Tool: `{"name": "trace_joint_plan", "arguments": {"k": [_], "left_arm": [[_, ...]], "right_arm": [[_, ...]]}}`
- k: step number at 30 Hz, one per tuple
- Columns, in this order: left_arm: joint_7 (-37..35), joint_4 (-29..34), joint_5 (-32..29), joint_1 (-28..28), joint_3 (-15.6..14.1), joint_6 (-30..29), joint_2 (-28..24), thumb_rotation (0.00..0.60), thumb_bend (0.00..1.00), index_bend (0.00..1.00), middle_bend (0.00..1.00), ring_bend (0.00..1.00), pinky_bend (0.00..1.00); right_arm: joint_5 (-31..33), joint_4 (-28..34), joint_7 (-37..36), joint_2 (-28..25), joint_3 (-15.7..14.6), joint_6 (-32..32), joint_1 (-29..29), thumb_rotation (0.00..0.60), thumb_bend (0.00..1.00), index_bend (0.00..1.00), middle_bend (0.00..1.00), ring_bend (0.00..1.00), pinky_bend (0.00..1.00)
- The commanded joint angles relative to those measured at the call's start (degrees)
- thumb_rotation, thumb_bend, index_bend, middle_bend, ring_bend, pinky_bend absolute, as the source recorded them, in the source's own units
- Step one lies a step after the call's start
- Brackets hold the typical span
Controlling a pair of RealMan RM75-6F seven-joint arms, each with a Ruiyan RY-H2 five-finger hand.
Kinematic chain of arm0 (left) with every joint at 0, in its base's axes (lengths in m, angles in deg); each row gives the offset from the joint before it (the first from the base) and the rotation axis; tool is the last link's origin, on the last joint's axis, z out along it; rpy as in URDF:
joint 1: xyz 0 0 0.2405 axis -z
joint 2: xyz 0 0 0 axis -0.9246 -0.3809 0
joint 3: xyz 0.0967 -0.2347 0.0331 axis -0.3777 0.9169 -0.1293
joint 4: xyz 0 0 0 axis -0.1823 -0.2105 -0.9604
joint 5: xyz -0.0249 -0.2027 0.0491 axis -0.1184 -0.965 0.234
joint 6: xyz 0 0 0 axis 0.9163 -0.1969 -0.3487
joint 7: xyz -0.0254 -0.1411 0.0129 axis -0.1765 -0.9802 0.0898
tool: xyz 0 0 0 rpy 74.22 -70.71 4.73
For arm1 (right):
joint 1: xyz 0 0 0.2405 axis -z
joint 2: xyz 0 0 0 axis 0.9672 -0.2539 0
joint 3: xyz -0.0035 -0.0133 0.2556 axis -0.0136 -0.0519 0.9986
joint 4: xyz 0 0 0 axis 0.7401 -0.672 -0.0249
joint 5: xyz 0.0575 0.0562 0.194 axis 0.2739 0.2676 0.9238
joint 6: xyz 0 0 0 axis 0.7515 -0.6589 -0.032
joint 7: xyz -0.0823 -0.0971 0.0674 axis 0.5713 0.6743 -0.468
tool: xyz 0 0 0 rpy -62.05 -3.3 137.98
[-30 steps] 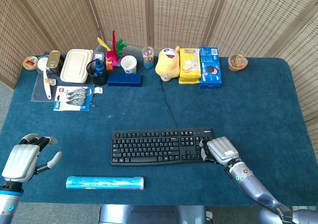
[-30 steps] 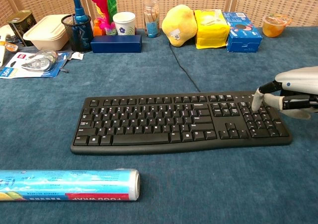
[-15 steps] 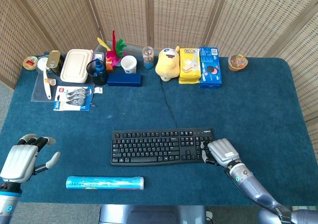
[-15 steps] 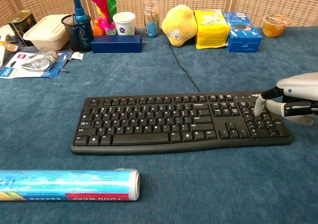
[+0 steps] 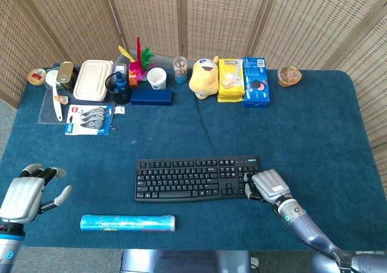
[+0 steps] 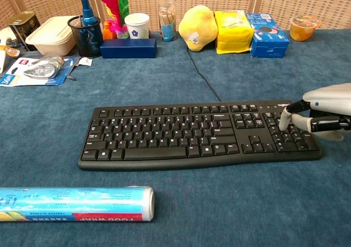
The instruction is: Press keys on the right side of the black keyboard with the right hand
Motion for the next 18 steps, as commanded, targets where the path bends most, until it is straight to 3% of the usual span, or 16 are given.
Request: {"name": "trace_joint_plan", "arguments": {"k": [1,11,18], "left_arm": [[-0.04,-0.06,0.0,0.02,0.01,0.02,0.07,0.0,0.22,0.35,0.43,0.4,0.2],[-0.23,-0.3,0.15,-0.11,-0.08,-0.11,0.08,0.0,0.22,0.35,0.43,0.4,0.2],[-0.48,-0.26,0.43,-0.21,-0.08,-0.34,0.07,0.0,0.22,0.35,0.43,0.4,0.2]], "right_arm": [[0.25,0.01,0.25,0.15,-0.14,-0.09,-0.19,0.0,0.69,0.26,0.83,0.86,0.7],[1.2,-0.26,0.79,0.39,-0.74,-0.41,-0.57,0.0,0.69,0.26,0.83,0.86,0.7],[-1.3,3.7,-0.11,-2.63,0.15,-3.09,-0.08,0.0,0.69,0.25,0.83,0.86,0.7]]}}
